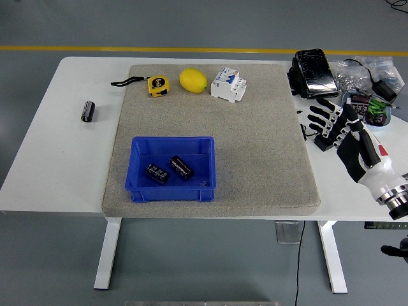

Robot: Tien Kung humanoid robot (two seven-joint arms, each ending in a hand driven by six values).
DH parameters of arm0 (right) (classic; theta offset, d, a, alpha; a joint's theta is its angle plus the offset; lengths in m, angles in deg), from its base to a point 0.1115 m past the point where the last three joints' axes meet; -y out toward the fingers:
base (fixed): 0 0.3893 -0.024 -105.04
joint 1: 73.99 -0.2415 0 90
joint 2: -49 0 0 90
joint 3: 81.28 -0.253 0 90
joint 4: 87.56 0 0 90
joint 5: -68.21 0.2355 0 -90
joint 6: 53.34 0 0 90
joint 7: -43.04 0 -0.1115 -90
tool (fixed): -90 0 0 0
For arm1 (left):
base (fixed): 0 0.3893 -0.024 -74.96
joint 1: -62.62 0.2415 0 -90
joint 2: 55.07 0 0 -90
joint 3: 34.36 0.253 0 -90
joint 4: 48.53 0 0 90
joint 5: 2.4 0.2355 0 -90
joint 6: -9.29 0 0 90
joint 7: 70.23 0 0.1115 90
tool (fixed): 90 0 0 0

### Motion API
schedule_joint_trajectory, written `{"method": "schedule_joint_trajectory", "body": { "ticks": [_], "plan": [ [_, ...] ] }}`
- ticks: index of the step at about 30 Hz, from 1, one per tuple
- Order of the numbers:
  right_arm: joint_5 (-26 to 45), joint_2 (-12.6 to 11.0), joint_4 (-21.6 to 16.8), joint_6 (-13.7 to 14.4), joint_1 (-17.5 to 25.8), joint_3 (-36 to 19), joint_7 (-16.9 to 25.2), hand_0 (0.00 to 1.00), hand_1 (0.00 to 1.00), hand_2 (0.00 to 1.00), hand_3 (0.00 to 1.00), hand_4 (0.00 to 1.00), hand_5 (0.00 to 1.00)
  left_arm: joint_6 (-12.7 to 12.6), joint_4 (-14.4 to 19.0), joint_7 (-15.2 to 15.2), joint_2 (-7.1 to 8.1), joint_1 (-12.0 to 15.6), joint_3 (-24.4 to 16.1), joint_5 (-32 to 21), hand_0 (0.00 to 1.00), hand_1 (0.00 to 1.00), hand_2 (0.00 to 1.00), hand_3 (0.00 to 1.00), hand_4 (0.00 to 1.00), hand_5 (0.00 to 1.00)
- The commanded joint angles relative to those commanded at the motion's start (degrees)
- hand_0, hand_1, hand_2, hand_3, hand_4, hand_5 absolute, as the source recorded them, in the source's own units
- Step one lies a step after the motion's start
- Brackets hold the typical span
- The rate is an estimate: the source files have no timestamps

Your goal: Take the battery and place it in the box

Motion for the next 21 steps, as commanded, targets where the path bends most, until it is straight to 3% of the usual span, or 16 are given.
{"method": "schedule_joint_trajectory", "body": {
  "ticks": [3, 10, 21],
  "plan": [
    [-1.9, 0.5, -1.5, 2.1, 1.4, -1.5, 0.3, 0.907, 0.863, 0.858, 0.894, 0.998, 0.998, 0.0, 0.0, 0.0, -0.07, 0.0, -0.1, 0.2, 0.736, 0.727, 0.794, 0.638, 0.651, 0.528],
    [-0.2, 1.9, -0.4, 13.8, 1.3, -3.3, 5.6, 0.912, 0.861, 0.859, 0.899, 0.998, 0.998, -0.1, -0.1, -0.1, -0.17, -0.1, 0.3, -0.6, 0.734, 0.724, 0.793, 0.639, 0.649, 0.528],
    [6.3, 2.4, 9.6, 17.3, -2.6, -6.3, 7.5, 0.954, 0.885, 0.881, 0.916, 0.998, 0.998, 0.0, -0.1, -0.5, 0.13, -0.5, 1.5, -2.1, 0.733, 0.72, 0.791, 0.637, 0.646, 0.531]
  ]
}}
